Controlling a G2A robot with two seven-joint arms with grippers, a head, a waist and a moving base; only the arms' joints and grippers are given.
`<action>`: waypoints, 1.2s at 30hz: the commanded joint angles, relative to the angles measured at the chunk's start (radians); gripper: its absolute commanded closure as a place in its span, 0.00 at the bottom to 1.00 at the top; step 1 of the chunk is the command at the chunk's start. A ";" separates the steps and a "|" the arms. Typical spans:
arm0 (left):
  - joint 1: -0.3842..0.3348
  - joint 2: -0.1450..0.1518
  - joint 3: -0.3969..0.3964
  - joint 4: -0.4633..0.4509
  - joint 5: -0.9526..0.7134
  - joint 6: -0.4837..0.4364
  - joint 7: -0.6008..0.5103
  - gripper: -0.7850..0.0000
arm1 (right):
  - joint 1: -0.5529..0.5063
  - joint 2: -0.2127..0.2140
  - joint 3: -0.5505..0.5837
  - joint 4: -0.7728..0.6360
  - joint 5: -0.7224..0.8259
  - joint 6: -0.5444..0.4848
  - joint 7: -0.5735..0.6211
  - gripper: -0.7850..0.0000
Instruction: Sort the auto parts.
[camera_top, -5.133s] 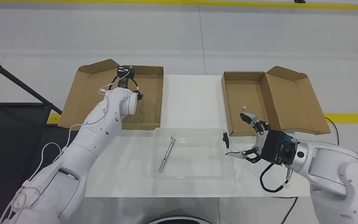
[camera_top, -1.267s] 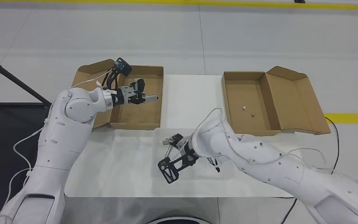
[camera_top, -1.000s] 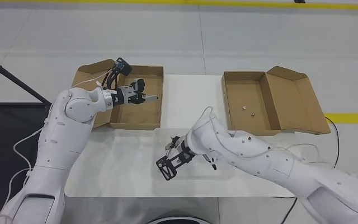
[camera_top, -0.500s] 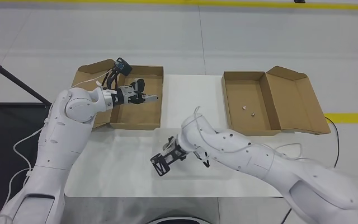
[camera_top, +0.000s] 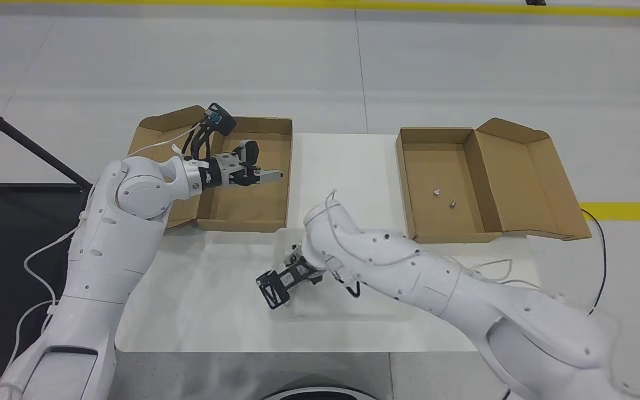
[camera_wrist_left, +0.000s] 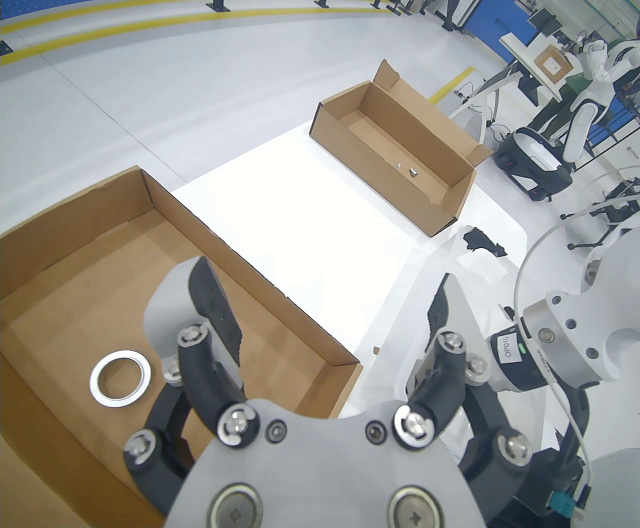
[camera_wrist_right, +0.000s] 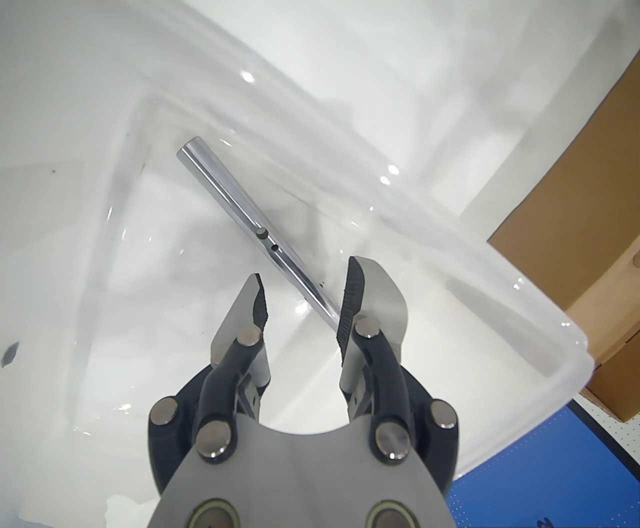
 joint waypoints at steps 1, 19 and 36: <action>0.000 0.000 0.000 0.000 0.000 0.000 0.000 0.00 | 0.001 -0.012 0.000 0.024 0.006 0.000 0.000 0.55; 0.000 0.000 0.000 0.000 0.000 0.000 0.000 0.00 | 0.001 -0.091 0.000 0.204 0.051 0.000 0.001 0.85; 0.000 0.000 0.000 0.000 0.000 0.000 0.000 0.00 | 0.015 -0.081 0.000 0.210 0.082 0.000 0.001 1.00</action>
